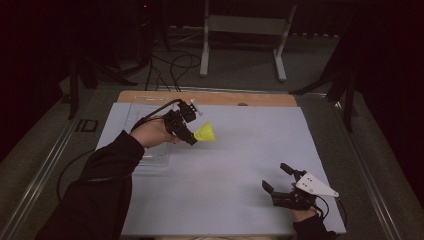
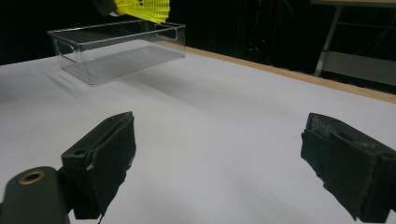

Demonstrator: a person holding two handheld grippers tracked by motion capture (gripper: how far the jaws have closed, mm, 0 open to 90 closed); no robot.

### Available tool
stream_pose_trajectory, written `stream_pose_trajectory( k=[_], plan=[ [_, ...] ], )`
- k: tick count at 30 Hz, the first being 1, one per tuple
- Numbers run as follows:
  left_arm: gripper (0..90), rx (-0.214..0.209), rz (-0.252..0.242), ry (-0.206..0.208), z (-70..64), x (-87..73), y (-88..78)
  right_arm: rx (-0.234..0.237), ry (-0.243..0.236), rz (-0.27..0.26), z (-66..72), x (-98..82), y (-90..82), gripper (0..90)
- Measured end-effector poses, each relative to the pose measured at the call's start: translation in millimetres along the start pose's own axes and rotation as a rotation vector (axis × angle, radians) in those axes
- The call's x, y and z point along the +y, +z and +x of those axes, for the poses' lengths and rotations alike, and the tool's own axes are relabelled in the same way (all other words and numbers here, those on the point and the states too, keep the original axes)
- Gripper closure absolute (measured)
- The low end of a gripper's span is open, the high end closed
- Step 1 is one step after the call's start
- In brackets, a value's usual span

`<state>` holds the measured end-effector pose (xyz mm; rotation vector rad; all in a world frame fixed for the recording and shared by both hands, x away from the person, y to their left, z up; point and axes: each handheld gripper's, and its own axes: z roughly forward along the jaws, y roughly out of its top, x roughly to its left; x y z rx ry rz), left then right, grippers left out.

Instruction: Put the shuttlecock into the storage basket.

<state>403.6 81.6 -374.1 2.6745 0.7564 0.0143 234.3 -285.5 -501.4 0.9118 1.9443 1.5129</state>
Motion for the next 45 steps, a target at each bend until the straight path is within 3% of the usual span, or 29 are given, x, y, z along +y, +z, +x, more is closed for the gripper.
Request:
stream_pose_trajectory(
  k=[21,34,45],
  plan=[
    [63.9,0.06,-0.042,-0.065,15.4,-30.7,-41.5,-0.003,-0.003,0.002,0.3,0.1,0.4,10.1],
    [63.9,0.075,-0.045,-0.105,26.0,-52.3,-48.4,-0.003,-0.007,0.003,0.5,0.4,0.3,10.1],
    [63.9,0.103,-0.056,-0.173,39.1,-80.9,-60.0,-0.004,-0.008,0.006,0.8,0.1,0.8,10.1]
  ],
)
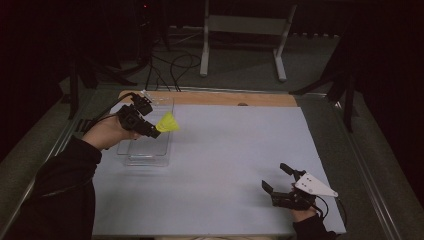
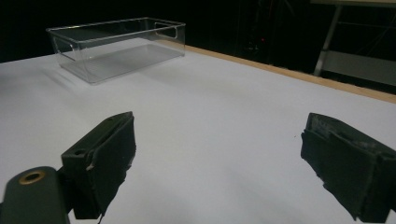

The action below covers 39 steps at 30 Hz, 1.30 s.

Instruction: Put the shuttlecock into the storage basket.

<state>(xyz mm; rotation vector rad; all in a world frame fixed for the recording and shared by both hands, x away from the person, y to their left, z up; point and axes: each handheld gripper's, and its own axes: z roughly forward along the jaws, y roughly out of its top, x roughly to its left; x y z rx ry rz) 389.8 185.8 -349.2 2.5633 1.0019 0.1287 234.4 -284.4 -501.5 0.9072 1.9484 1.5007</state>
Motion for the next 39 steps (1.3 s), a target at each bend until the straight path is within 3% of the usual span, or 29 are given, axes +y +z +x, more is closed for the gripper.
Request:
stream_pose_trajectory(
  k=[22,34,39],
  plan=[
    [63.9,0.063,-0.004,-0.122,29.3,-43.8,-11.7,-0.002,0.001,0.004,0.4,-0.1,0.8,10.1],
    [63.9,0.097,-0.017,-0.2,36.2,-62.2,-14.7,0.001,0.003,0.006,0.9,-0.4,1.6,10.1],
    [63.8,0.123,-0.028,-0.212,34.8,-67.3,-12.8,0.001,0.003,0.007,0.8,-0.5,1.6,10.1]
  ],
)
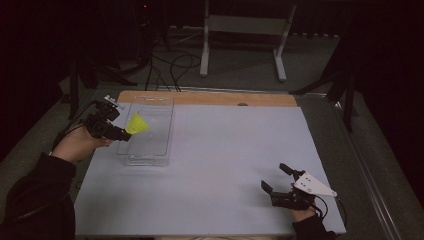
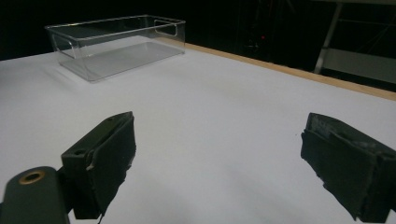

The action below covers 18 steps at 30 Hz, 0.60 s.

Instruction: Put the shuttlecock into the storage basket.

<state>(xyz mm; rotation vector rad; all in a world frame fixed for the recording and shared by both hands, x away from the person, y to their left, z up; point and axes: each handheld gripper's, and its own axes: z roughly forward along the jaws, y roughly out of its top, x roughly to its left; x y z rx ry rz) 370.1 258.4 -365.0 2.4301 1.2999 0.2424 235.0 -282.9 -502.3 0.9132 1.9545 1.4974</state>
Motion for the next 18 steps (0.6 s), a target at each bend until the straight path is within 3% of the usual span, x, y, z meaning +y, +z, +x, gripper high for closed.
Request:
stream_pose_trajectory(
  k=[18],
  plan=[
    [63.7,0.02,0.002,0.002,7.0,-17.0,27.0,0.002,0.0,0.005,0.2,-0.4,0.3,10.1]
  ],
)
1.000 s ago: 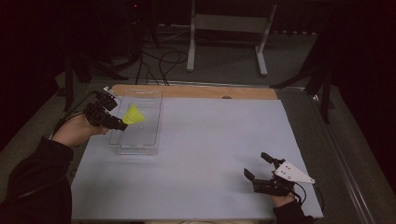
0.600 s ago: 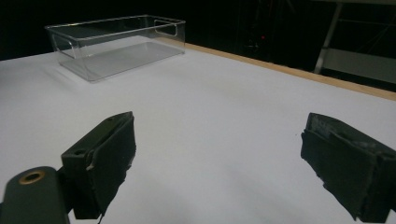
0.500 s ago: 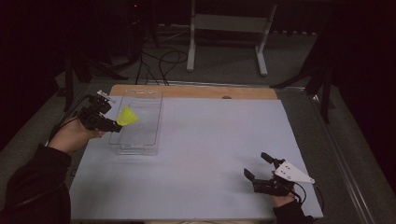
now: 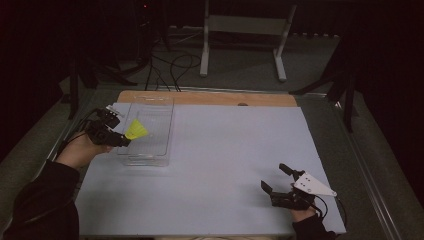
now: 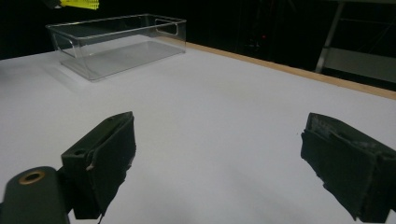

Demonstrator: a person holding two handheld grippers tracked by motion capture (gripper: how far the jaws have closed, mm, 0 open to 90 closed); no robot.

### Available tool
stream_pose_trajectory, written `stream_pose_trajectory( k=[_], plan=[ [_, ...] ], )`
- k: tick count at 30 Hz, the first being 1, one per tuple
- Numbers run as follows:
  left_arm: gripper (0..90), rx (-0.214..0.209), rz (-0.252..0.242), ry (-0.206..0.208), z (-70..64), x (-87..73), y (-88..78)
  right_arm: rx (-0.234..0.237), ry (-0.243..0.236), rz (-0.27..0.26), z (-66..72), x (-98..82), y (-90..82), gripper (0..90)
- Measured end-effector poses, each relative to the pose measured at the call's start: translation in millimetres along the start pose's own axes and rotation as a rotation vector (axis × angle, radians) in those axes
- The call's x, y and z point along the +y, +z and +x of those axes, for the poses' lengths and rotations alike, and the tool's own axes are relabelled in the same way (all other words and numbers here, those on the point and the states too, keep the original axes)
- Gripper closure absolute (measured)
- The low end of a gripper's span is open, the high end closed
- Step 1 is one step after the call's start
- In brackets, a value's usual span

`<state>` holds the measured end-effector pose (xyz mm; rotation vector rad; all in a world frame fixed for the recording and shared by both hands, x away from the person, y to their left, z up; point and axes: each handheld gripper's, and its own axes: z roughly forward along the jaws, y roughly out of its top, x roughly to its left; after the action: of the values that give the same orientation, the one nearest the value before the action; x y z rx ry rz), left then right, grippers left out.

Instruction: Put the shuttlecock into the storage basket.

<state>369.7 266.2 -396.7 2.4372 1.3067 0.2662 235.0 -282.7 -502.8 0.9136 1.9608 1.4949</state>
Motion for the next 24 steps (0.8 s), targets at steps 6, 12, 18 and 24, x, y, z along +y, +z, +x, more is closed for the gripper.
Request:
stream_pose_trajectory(
  k=[6,12,18,24],
  plan=[
    [63.6,-0.016,0.002,-0.012,2.9,-3.1,9.3,0.001,0.0,0.0,0.1,0.0,-0.1,10.1],
    [63.6,-0.01,0.006,-0.007,3.1,-4.8,18.3,0.001,0.002,0.002,0.0,-0.2,0.1,10.1],
    [63.5,-0.018,0.016,0.009,3.1,-5.4,24.1,0.001,0.001,0.003,0.0,-0.3,0.0,10.1],
    [63.4,-0.009,0.025,0.01,5.1,-6.2,28.1,0.003,0.0,0.002,0.0,-0.4,-0.2,10.1]
  ],
)
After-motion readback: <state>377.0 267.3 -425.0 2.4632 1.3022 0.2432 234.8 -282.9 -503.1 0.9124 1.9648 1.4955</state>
